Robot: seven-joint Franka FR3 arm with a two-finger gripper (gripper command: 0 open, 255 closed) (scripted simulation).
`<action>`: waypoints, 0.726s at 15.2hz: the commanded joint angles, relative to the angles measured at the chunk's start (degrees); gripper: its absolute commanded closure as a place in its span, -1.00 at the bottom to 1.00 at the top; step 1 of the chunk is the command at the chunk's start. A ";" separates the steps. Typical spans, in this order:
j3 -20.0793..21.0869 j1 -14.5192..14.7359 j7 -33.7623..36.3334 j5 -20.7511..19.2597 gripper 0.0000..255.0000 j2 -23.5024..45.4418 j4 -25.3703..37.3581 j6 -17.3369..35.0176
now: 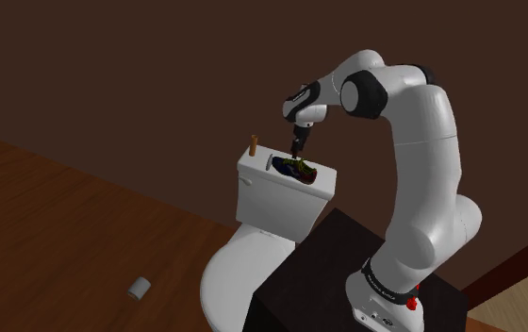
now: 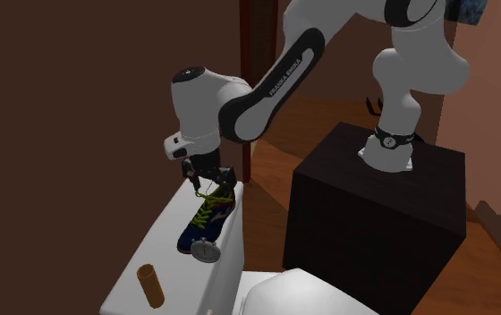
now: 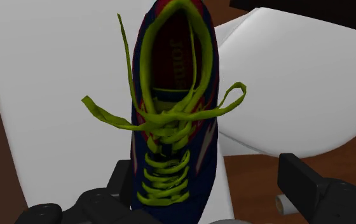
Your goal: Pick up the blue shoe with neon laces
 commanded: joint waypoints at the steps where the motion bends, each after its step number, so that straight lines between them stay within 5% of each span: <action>1: 0.39 -1.42 -0.68 0.24 -1.00 4.62 5.32 -1.11; 11: 1.36 -2.20 -0.97 1.19 -1.00 9.03 6.45 2.14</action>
